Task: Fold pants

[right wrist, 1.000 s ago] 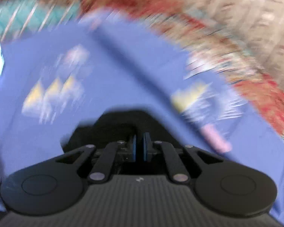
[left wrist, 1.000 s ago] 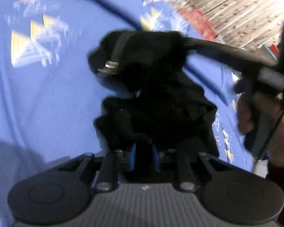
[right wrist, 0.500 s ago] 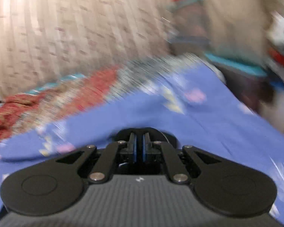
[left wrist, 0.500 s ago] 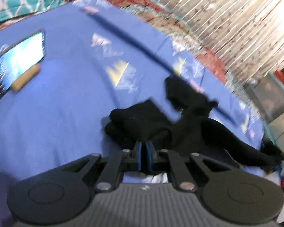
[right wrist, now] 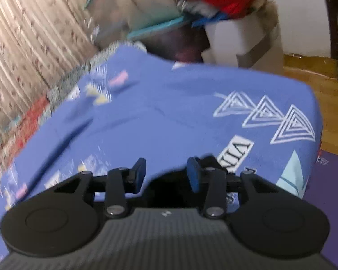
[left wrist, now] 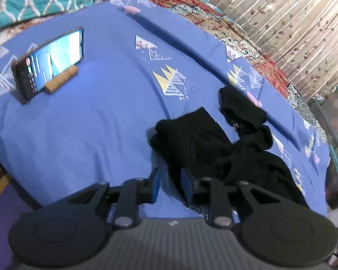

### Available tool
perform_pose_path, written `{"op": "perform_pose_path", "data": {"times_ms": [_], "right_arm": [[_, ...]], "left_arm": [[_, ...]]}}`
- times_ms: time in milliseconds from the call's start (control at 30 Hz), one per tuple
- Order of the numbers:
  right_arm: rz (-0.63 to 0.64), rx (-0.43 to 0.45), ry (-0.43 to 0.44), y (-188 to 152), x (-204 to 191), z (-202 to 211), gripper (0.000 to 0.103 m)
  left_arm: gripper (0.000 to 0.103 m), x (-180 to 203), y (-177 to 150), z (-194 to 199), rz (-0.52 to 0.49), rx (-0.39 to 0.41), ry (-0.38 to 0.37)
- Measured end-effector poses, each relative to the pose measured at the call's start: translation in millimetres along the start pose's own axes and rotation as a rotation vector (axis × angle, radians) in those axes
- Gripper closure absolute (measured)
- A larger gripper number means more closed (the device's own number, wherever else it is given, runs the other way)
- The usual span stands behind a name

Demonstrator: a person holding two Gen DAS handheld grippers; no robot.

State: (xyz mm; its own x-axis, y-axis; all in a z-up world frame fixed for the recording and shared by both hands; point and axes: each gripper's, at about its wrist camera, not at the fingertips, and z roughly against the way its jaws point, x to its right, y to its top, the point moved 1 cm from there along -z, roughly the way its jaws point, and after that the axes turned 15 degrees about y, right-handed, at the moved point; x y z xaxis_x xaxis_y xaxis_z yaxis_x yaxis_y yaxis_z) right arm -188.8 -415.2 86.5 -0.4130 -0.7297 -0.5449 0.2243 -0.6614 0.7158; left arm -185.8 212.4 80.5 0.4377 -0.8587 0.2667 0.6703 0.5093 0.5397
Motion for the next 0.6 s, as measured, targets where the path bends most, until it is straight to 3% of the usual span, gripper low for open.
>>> {"op": "perform_pose_path", "data": {"times_ms": [67,133,200,267,333,367,467,567,600], "right_arm": [[0.063,0.049,0.016,0.3,-20.8,5.0,0.060],[0.174,0.021,0.097,-2.2,-52.6,-5.7,0.060],[0.296,-0.089,0.233,-11.6,-97.8,-22.0,0.059],[0.437,-0.202,0.362,-25.5,-154.6,-47.3,0.052],[0.555,-0.321,0.478,-43.6,-208.2,-76.2,0.032],[0.612,-0.383,0.530,-55.9,-236.6,-92.9,0.028],[0.820,-0.535,0.650,-107.8,-314.7,-145.2,0.019],[1.033,-0.673,0.655,-169.0,-370.9,-197.8,0.019],[1.096,-0.690,0.642,-186.8,-383.2,-215.1,0.019]], "left_arm": [[0.081,8.1,3.6,2.6,-0.059,0.036,0.028],[0.080,30.4,7.9,4.3,-0.174,0.081,0.050],[0.074,57.9,8.9,5.2,-0.304,0.137,0.039],[0.065,90.3,6.0,3.1,-0.454,0.201,0.033],[0.065,116.2,0.2,-7.7,-0.573,0.248,0.025],[0.065,127.6,-2.9,-18.4,-0.615,0.255,0.030],[0.076,146.4,-3.6,-50.5,-0.671,0.192,0.044],[0.085,154.3,-8.3,-65.2,-0.727,0.165,0.029],[0.094,155.5,-10.2,-69.3,-0.746,0.153,0.024]]}}
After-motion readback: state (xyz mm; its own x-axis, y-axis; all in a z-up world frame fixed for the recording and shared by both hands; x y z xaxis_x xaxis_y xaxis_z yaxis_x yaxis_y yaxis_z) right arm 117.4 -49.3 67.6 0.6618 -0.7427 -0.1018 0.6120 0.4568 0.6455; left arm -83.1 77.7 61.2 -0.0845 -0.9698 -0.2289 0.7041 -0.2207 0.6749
